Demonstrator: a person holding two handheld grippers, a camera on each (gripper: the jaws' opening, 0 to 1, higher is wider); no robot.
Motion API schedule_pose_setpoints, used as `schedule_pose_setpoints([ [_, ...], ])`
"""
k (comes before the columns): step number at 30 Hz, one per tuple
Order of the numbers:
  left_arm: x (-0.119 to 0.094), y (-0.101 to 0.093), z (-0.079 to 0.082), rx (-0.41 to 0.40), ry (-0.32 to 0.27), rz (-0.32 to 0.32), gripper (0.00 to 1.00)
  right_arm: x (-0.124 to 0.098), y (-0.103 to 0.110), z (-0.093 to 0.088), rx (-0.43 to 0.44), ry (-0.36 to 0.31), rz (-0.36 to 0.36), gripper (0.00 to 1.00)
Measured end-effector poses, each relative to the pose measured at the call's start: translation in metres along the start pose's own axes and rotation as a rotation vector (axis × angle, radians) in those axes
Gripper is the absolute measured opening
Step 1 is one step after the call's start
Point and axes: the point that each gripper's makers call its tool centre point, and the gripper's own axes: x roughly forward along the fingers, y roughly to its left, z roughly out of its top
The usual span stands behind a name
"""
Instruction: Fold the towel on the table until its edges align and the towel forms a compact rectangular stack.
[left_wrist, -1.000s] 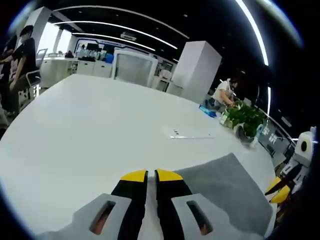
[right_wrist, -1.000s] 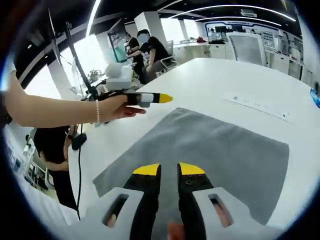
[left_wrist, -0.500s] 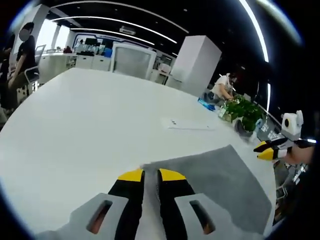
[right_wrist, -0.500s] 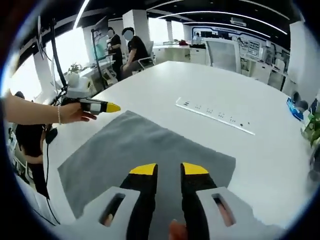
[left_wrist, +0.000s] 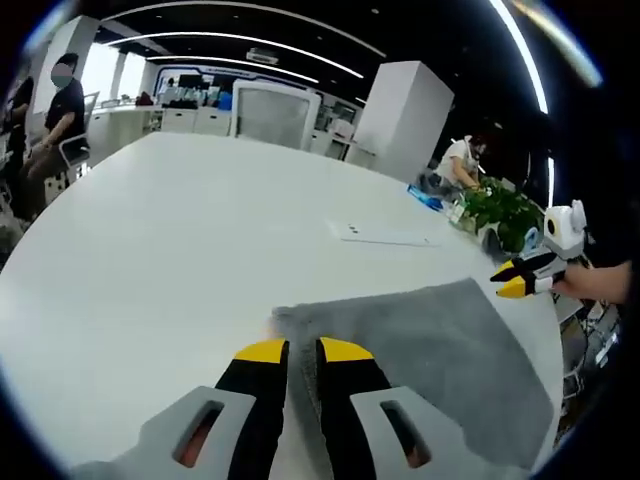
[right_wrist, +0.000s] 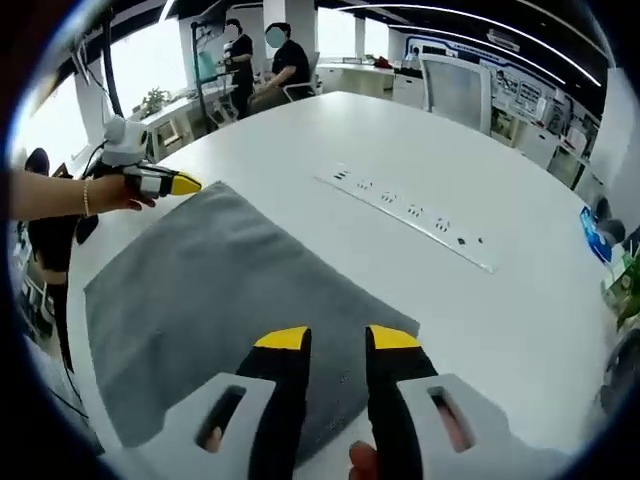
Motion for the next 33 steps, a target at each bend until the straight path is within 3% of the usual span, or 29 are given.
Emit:
schedule_pose_setpoints([
  [4,0.001,-0.002,-0.004,-0.006,0.012,0.018,0.12,0.010,-0.014,0.002,-0.004,-0.018,0.017,0.20],
  [10,0.007,-0.004,-0.011,-0.018,0.007,0.034,0.12,0.023,-0.029,0.005,-0.082,0.025,0.049,0.20],
  [13,0.008,-0.005,-0.010,-0.044,-0.027,0.054,0.12,0.031,-0.026,-0.001,-0.109,0.057,0.091,0.20],
  [19,0.008,-0.005,-0.010,-0.046,-0.018,0.063,0.11,0.042,-0.025,-0.003,-0.192,0.079,0.105,0.20],
  [23,0.009,-0.004,-0.009,-0.045,-0.015,0.077,0.09,0.046,-0.024,-0.007,-0.222,0.103,0.113,0.11],
  [26,0.005,0.003,-0.006,0.008,-0.018,0.140,0.09,0.046,-0.022,-0.007,-0.223,0.103,0.119,0.09],
  [29,0.005,0.006,-0.005,0.007,-0.025,0.143,0.19,0.046,-0.023,-0.008,-0.218,0.102,0.123,0.09],
  [31,0.007,0.007,-0.009,-0.006,-0.002,0.136,0.19,0.045,-0.024,-0.008,-0.207,0.101,0.125,0.09],
  [33,0.007,0.008,-0.005,0.004,-0.015,0.143,0.18,0.045,-0.023,-0.008,-0.199,0.102,0.128,0.09],
])
